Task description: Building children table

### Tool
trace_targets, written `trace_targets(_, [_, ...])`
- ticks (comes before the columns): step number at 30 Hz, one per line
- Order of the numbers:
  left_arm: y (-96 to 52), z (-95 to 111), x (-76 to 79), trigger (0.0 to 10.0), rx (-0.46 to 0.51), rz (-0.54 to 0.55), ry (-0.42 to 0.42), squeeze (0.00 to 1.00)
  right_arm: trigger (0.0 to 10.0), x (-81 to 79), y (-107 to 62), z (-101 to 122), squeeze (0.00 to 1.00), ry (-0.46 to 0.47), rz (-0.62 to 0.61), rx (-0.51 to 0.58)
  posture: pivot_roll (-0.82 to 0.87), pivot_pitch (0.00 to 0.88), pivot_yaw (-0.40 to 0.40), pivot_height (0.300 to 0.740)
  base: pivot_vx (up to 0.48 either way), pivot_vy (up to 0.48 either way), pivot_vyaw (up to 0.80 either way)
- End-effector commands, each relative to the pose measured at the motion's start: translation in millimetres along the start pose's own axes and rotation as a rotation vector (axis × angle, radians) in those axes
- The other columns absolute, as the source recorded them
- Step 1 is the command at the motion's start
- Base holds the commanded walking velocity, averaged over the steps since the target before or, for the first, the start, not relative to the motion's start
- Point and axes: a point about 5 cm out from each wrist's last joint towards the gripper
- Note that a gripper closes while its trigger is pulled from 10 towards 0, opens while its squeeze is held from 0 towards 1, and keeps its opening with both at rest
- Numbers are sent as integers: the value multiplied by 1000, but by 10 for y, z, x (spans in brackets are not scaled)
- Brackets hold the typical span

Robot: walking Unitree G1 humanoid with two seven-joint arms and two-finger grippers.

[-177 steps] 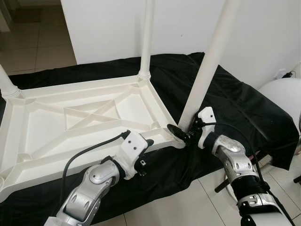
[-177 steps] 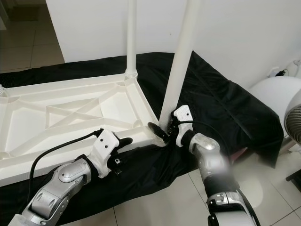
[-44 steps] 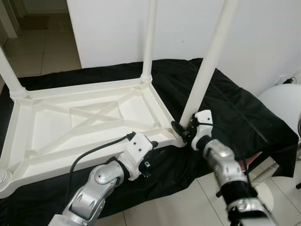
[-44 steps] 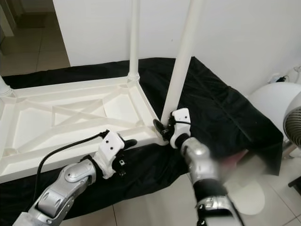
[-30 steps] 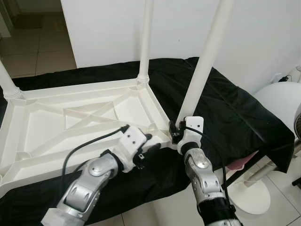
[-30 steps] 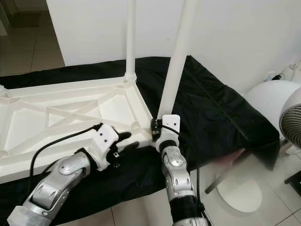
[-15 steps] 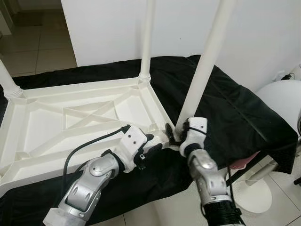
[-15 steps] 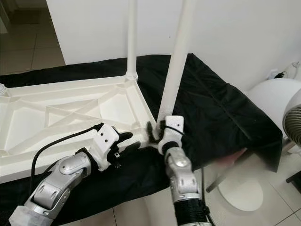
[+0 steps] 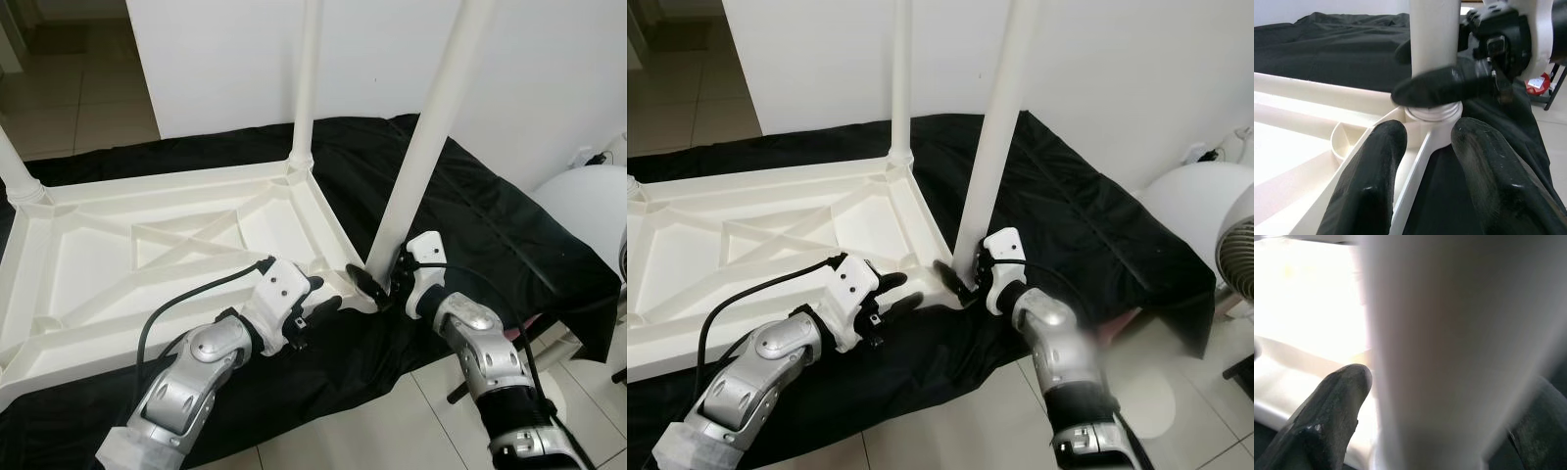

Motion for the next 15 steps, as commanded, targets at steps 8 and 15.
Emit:
trace_targets(8, [28,7,33,10000,7,-15,6,0,4118,81,87,-15,0,-64,105,-50,-15,24,-55,740,0,0,0])
trace_targets(15, [7,-3,38,10000,6,-5,1,0,0,139,28,-120,0,-68,111,-95,-13,33,-62,740,0,0,0])
Point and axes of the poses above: a point about 5 cm out from each wrist's last joint towards the gripper, its own y axis pointing out of the wrist towards the gripper, its own z axis along the axis of the wrist's last joint, x = y × z, and after that the axes turned 2 degrees about -y, right-handed
